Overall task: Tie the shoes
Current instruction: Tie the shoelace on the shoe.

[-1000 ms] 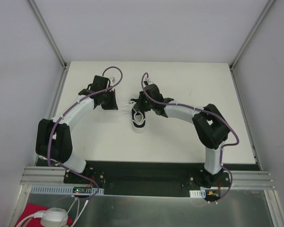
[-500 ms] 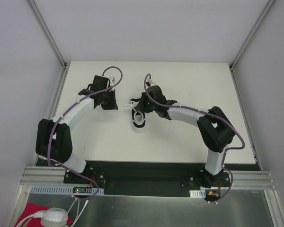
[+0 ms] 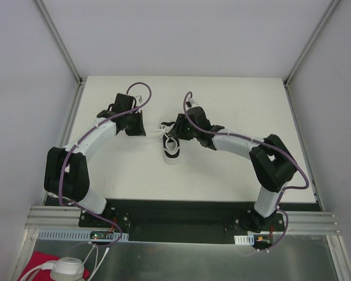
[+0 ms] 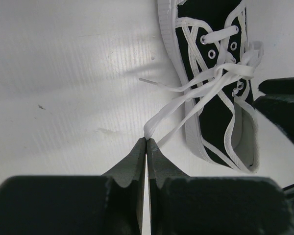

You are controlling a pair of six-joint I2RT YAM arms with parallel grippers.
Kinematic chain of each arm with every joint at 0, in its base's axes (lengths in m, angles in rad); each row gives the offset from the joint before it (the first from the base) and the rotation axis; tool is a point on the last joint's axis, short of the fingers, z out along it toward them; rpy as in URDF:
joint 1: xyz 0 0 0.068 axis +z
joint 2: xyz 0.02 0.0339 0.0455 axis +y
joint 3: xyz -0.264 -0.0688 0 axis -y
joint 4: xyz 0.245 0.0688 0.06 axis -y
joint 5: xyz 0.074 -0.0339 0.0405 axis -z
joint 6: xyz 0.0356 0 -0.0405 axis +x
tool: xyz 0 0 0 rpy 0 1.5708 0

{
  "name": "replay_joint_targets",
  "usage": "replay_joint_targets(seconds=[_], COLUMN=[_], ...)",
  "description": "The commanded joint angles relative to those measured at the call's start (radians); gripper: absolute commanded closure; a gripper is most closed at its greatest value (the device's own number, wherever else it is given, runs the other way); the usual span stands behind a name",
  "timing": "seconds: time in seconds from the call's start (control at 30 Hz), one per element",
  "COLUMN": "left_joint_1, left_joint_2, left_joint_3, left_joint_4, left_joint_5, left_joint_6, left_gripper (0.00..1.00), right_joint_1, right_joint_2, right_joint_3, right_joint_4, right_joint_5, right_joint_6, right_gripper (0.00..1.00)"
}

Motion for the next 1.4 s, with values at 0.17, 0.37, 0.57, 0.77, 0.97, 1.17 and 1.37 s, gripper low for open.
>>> replay_joint_targets(seconds=[0.17, 0.37, 0.57, 0.77, 0.97, 1.17, 1.37], left_joint_1=[0.000, -0.002, -0.002, 0.000, -0.002, -0.002, 0.000], left_joint_2=[-0.023, -0.017, -0.019, -0.023, -0.025, -0.023, -0.022], left_joint_3=[0.005, 0.009, 0.008, 0.006, 0.005, 0.002, 0.005], left_joint_4=[-0.002, -0.003, -0.002, -0.002, -0.002, -0.003, -0.002], left_joint_5=[-0.018, -0.010, -0.015, -0.013, -0.012, -0.012, -0.013], left_joint_6=[0.007, 0.007, 0.007, 0.007, 0.010, 0.009, 0.009], left_gripper=[1.00, 1.00, 1.00, 1.00, 1.00, 1.00, 1.00], right_joint_1=[-0.131, -0.157, -0.157, -0.155, -0.157, -0.155, -0.149], right_joint_2=[-0.052, 0.020, 0.071, 0.093, 0.102, 0.128, 0.157], right_joint_3=[-0.011, 0.044, 0.047, 0.050, 0.067, 0.092, 0.115], right_joint_4=[0.023, 0.020, 0.063, 0.078, 0.083, 0.083, 0.083], right_joint_5=[-0.038, -0.155, -0.218, -0.222, -0.216, -0.227, -0.253], right_joint_6=[-0.002, 0.082, 0.151, 0.151, 0.151, 0.156, 0.162], right_gripper=[0.60, 0.46, 0.48, 0.51, 0.55, 0.57, 0.58])
